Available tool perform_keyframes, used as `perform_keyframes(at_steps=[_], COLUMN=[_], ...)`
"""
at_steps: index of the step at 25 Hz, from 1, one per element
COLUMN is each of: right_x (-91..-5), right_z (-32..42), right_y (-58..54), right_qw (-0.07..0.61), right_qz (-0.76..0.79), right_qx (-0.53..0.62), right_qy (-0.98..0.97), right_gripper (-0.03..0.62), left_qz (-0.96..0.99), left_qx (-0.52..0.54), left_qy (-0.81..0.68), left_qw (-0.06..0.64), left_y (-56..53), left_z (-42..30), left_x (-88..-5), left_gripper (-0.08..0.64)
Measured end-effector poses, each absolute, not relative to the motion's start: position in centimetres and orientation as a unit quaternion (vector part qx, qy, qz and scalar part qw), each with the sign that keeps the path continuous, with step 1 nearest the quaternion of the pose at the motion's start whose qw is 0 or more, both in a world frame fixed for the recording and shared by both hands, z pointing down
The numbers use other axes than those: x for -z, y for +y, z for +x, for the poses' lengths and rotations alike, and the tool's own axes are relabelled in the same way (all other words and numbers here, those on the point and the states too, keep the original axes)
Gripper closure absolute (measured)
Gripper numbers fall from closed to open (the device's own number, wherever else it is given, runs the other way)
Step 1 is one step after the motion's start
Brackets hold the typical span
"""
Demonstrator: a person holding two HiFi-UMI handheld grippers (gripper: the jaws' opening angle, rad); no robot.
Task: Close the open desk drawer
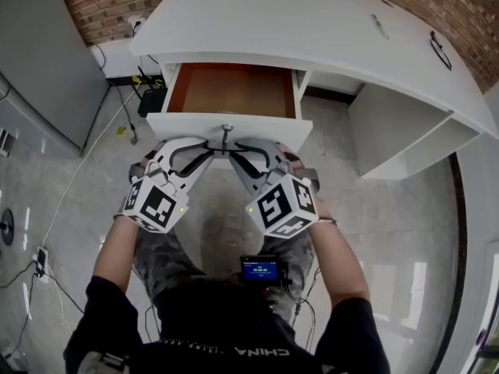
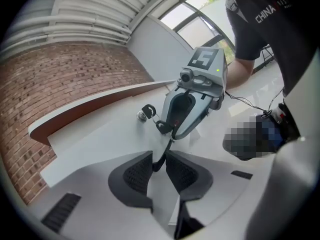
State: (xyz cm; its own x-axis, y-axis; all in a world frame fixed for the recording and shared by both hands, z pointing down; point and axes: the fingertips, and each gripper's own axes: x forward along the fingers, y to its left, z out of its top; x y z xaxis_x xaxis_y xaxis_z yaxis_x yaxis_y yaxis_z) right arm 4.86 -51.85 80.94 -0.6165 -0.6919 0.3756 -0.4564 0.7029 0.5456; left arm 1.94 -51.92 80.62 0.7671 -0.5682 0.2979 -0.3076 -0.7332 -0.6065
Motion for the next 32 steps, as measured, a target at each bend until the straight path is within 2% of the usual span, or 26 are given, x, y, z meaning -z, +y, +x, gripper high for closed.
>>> perform_keyframes(at_steps=[15,32], right_x=[-81.0,-81.0], right_z=[5.4,6.6], right_y=[-56.5,-65.3], right_qw=[0.274,0.289], right_qz=[0.334,0.342], right_qx=[0.164,0.13], right_qy=[-0.887,-0.885], right_gripper=[0.515,0.515], left_qz=[-0.905,-0.899], left_qx=[0.228,0.258], left_qy=[0.276,0.29], left_qw=[0.23,0.205], left_y=[-56.7,-65.6], left_z=[2.5,3.7], left_x=[-80.6,-80.6], left_gripper=[0.472,0.471])
